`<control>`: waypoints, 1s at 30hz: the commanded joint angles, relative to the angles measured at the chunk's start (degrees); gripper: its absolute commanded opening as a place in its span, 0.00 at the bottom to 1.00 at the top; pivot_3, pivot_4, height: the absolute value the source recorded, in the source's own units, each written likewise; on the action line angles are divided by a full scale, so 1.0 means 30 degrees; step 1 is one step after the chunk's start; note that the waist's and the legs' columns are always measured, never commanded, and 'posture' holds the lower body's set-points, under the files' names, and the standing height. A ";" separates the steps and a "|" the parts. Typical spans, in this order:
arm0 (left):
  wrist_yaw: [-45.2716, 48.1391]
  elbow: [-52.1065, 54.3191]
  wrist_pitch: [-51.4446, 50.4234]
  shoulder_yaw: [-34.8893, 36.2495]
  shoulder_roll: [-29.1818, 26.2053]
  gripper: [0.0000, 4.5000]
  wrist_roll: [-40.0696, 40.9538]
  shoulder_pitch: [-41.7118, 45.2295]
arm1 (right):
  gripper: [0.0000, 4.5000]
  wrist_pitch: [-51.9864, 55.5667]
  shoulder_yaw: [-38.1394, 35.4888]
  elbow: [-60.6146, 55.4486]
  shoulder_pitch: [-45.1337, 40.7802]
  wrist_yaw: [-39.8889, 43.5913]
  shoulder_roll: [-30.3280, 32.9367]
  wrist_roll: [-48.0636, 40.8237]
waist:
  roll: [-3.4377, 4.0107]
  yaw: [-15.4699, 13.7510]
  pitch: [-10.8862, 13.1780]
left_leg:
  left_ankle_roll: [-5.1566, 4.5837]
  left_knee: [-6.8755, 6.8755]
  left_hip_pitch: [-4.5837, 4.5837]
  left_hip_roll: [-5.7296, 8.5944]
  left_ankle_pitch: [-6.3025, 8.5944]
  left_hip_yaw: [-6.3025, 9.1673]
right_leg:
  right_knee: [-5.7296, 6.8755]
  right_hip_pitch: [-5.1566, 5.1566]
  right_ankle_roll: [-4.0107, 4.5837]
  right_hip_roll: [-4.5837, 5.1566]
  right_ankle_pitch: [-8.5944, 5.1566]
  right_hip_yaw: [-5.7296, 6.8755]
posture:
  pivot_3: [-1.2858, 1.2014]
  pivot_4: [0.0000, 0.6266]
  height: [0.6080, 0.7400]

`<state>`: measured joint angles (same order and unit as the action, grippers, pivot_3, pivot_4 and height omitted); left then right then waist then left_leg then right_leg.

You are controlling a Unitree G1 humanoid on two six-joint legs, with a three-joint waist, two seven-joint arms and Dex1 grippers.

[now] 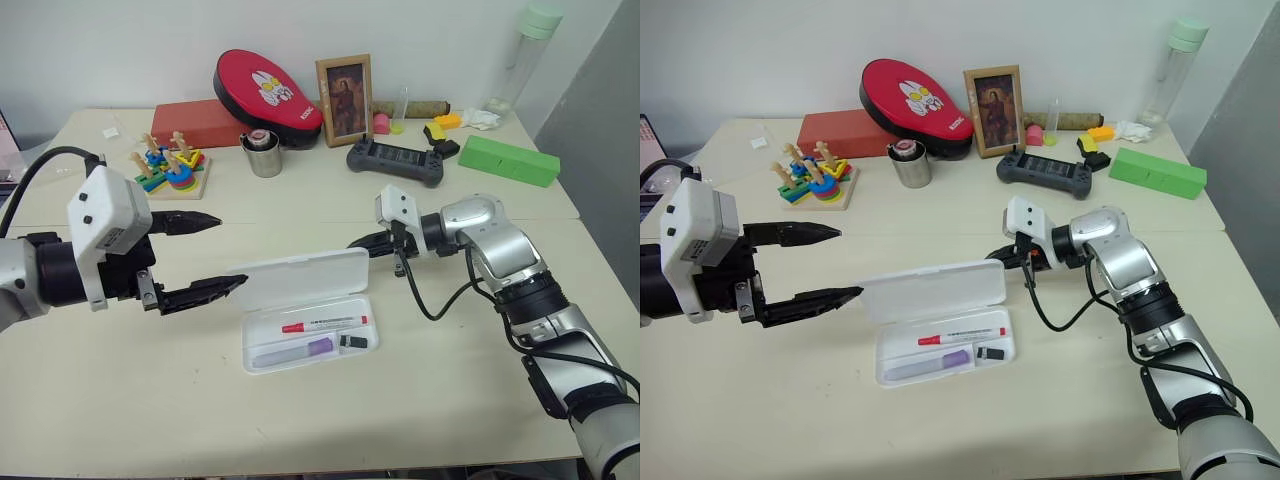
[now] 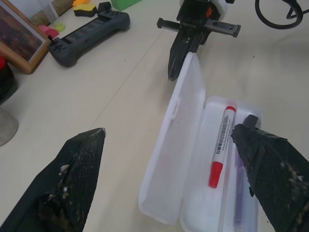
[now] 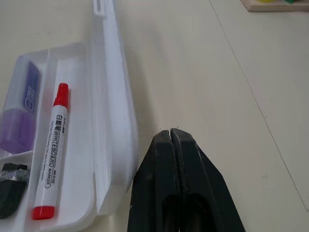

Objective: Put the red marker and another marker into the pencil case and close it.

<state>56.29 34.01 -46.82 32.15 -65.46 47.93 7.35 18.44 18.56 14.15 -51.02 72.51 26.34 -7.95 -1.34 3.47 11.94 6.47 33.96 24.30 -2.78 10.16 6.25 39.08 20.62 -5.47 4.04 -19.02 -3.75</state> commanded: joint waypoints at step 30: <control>0.2848 0.1926 -0.1550 0.3578 -0.0939 1.00 0.1716 -0.3256 | 0.00 0.1515 0.2263 -0.6283 0.1284 0.1098 0.0209 0.0094 | -0.0001 -0.0004 0.0000 | 0.0000 -0.0001 -0.0001 -0.0003 0.0000 0.0003 | 0.0000 0.0006 0.0000 0.0000 0.0000 0.0002 | 0.52 0.24 1.00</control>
<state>61.50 37.83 -49.98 38.63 -66.63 51.41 -1.34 22.58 25.23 -2.21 -46.51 76.26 27.37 -7.61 -1.34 3.45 11.94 6.47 33.95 24.30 -2.79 10.16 6.25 39.08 20.64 -5.47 4.04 -19.02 -3.76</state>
